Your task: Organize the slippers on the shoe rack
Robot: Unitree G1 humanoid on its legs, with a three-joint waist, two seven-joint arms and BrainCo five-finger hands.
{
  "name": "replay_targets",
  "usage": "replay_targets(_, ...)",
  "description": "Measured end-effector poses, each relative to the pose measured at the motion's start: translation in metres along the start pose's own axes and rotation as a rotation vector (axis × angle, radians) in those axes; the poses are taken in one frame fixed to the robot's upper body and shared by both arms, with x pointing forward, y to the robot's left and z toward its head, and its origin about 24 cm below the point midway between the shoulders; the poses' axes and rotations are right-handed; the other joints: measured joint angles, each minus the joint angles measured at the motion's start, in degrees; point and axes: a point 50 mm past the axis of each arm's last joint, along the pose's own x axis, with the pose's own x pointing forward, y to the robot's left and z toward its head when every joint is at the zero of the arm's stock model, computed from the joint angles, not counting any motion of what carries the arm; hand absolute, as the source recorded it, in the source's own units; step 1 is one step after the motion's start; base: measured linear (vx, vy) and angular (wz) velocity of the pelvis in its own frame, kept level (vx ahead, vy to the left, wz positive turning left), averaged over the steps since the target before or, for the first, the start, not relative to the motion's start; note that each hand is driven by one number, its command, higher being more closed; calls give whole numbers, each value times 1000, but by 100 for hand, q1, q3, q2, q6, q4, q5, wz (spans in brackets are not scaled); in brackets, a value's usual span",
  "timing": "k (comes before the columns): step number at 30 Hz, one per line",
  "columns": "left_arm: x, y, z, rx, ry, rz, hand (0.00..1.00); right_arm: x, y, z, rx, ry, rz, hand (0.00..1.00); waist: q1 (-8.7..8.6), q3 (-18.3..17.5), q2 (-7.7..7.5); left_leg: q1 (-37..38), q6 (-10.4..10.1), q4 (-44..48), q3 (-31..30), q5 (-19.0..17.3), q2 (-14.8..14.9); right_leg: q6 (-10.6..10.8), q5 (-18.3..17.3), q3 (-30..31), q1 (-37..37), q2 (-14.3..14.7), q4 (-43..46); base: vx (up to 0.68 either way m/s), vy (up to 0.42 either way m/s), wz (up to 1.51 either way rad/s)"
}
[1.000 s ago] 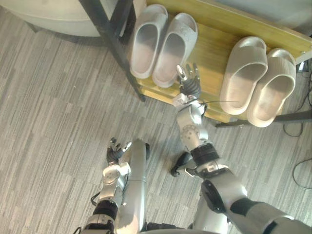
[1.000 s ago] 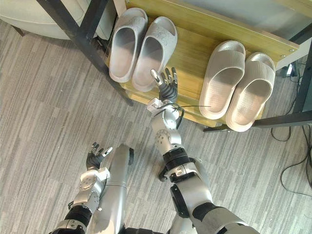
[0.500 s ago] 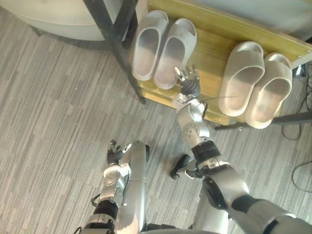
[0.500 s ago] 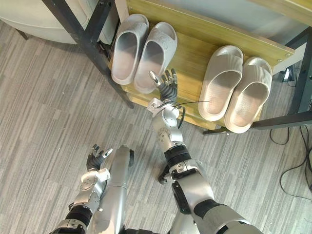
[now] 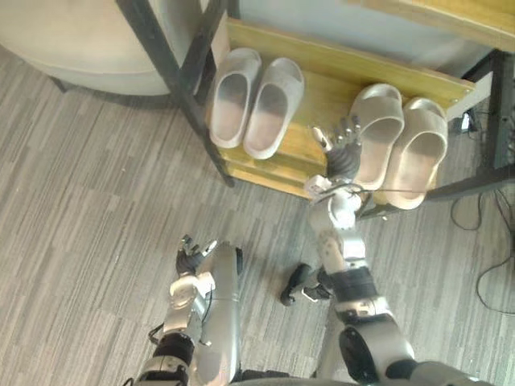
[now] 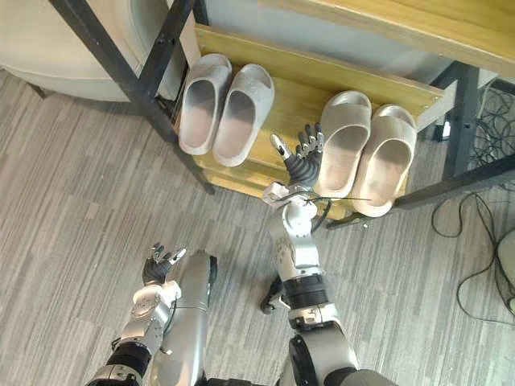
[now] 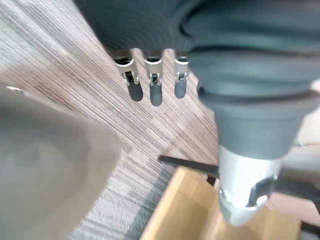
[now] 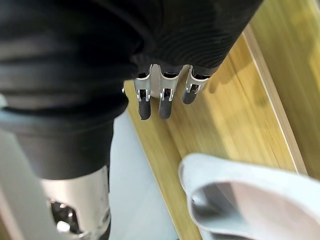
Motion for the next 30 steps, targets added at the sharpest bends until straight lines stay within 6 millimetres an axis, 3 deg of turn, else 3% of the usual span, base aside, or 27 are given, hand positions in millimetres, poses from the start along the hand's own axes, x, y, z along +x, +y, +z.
replay_targets(5,-13,10,-20,16,55,15,0,-41,-14,-15,-99,37,72,0,-75,-1,-73,1020,109,-712,317,3,178,182,147,29,839,187,-706,44,-21,-22)
replay_targets(8,-24,18,-36,61,102,-1,0,-69,-29,-32,-222,102,143,0,-168,-205,-233,1741,145,-1520,594,241,218,184,429,-4,1447,287,-1450,82,16,-10)
replay_targets(10,-30,22,-47,122,138,-33,0,-83,-42,-39,-305,136,165,0,-293,-367,-339,2179,83,-2075,738,456,215,142,676,-13,1832,382,-1984,116,45,-9)
replay_targets(12,-34,24,-58,198,183,-70,0,-98,-60,-49,-409,194,184,0,-339,-603,-446,2568,107,-2686,928,663,192,212,920,22,2114,487,-2575,159,81,-24)
replay_targets(13,-37,28,-67,263,223,-100,0,-109,-79,-63,-514,273,205,0,-381,-746,-502,2962,132,-3281,1086,872,163,259,1189,78,2417,615,-3162,141,79,-28)
replay_targets(14,-38,29,-69,274,231,-106,0,-111,-83,-66,-536,294,211,0,-392,-770,-511,3061,135,-3411,1104,921,155,271,1254,93,2489,645,-3301,135,94,-31)
replay_targets(16,-46,36,-84,336,301,-125,0,-131,-116,-94,-687,472,226,0,-558,-986,-456,3614,185,-4375,1303,1302,39,373,1726,119,2964,790,-4296,139,117,-19)
replay_targets(17,-47,36,-85,342,306,-128,0,-133,-120,-96,-701,488,224,0,-576,-1011,-453,3657,197,-4461,1328,1340,27,373,1767,123,3005,804,-4384,137,99,-14)
replay_targets(20,-56,40,-96,388,349,-145,0,-162,-160,-116,-830,688,188,0,-628,-1245,-274,4125,234,-5287,1507,1684,-84,477,2250,151,3466,956,-5360,142,79,-14)
replay_targets(22,-58,42,-98,406,357,-151,0,-189,-190,-127,-915,853,148,0,-632,-1392,-131,4396,258,-5717,1553,1844,-141,541,2528,135,3812,1039,-5968,116,65,-3)
replay_targets(25,-61,43,-101,430,365,-167,0,-225,-224,-135,-972,1060,70,0,-642,-1550,-39,4709,267,-6133,1539,2035,-245,598,2833,61,4276,1107,-6661,68,27,9)
replay_targets(30,-68,42,-107,485,378,-199,0,-231,-240,-135,-969,1127,-11,0,-629,-1656,-16,4882,290,-6279,1527,2119,-305,607,3071,59,4574,1152,-7103,-4,3,1)
